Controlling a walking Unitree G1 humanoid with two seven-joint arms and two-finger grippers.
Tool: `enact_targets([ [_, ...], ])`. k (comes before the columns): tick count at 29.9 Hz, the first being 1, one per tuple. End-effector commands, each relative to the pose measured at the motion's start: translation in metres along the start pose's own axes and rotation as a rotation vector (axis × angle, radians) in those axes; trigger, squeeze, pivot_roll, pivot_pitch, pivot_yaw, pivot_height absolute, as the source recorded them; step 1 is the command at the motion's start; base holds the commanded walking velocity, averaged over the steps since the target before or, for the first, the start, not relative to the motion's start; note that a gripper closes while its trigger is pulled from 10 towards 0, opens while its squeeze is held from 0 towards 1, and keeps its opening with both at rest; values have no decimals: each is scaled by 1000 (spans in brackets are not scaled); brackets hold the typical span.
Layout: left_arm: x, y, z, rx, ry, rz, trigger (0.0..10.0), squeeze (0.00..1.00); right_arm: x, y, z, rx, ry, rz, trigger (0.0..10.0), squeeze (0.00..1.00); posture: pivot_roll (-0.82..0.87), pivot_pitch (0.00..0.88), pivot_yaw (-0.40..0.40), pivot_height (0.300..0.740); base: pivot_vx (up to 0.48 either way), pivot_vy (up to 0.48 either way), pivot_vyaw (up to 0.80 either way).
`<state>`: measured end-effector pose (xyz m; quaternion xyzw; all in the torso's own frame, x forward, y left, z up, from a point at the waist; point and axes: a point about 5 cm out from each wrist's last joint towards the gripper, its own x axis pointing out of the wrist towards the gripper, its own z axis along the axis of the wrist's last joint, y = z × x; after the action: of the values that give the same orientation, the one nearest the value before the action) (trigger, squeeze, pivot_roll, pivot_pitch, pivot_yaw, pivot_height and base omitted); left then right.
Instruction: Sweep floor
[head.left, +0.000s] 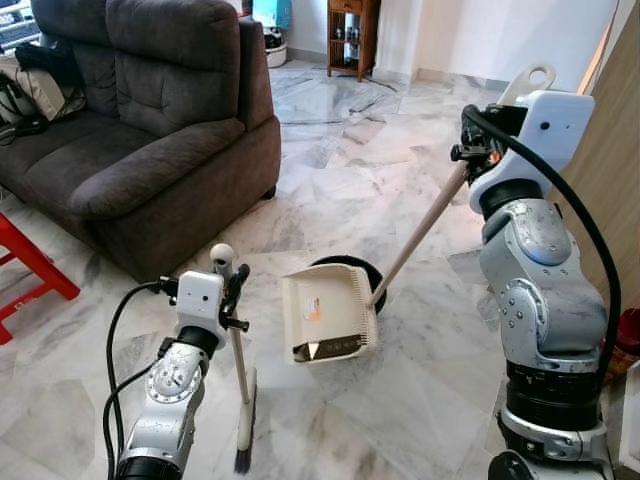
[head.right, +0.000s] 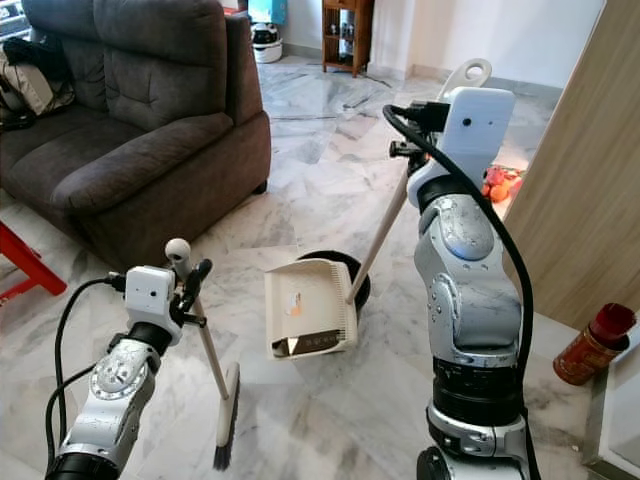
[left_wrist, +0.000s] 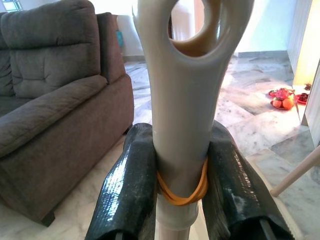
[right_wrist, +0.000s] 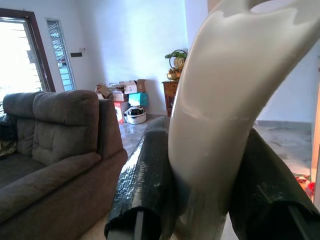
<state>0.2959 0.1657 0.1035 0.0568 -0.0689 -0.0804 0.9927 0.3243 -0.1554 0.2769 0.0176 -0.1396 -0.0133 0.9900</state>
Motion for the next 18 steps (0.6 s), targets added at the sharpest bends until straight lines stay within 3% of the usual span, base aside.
enact_targets([
  [1, 4, 3, 13, 11, -62, 13, 10000, 0, -1, 4, 17, 21, -97, 22, 10000, 0, 58, 0, 52, 740, 244, 0, 0],
  [18, 4, 5, 14, 15, -62, 20, 10000, 0, -1, 9, 16, 29, -96, 63, 10000, 0, 60, 9, 54, 740, 278, 0, 0],
])
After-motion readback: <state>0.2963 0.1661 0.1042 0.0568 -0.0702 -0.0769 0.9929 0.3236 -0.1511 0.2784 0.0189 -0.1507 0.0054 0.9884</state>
